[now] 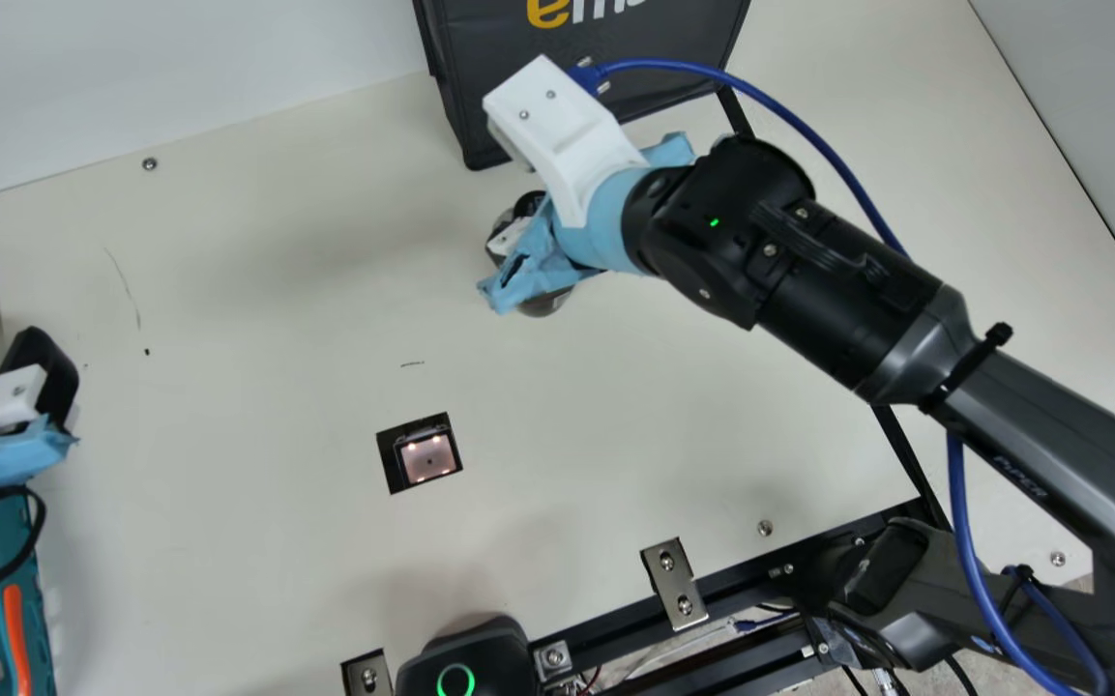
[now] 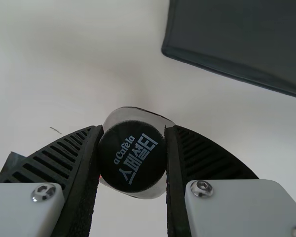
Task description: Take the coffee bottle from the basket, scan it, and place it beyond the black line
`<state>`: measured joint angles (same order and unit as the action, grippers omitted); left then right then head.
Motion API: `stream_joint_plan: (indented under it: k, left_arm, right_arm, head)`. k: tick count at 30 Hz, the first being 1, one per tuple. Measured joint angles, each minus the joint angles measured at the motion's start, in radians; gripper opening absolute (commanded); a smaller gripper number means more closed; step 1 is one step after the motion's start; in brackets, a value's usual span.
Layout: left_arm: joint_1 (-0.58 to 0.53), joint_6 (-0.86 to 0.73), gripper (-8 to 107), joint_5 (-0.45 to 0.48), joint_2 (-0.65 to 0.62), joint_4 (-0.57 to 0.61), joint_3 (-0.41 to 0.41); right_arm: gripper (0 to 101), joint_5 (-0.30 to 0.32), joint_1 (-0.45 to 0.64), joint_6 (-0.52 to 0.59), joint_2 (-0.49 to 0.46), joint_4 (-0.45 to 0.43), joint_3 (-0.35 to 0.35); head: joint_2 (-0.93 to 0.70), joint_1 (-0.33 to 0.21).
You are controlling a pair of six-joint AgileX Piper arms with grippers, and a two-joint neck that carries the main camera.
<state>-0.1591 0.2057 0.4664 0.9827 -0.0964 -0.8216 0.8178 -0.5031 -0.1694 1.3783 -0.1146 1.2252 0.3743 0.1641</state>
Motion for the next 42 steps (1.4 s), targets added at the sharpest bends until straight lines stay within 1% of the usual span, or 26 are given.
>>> stream_joint_plan:
  k: [10, 19, 30, 42]
  left_arm:
    - [0.000, 0.000, 90, 0.000, 0.000, 0.000, 0.000]
    - [0.000, 0.000, 90, 0.000, 0.000, 0.000, 0.000]
    - [0.000, 0.000, 90, 0.000, 0.000, 0.000, 0.000]
    - [0.000, 0.000, 90, 0.000, 0.000, 0.000, 0.000]
  right_arm:
    - [0, -0.002, 0.092, 0.023, -0.048, 0.020, -0.038]
    - [0, -0.001, 0.201, 0.060, -0.082, 0.045, -0.060]
    - [0, -0.001, 0.358, 0.148, -0.105, 0.097, -0.078]
    - [0, -0.012, 0.548, 0.269, -0.089, 0.161, -0.083]
  head:
    - [0.002, 0.000]
    - [0.000, 0.000]
    - [0.002, 0.000]
    - [0.000, 0.000]
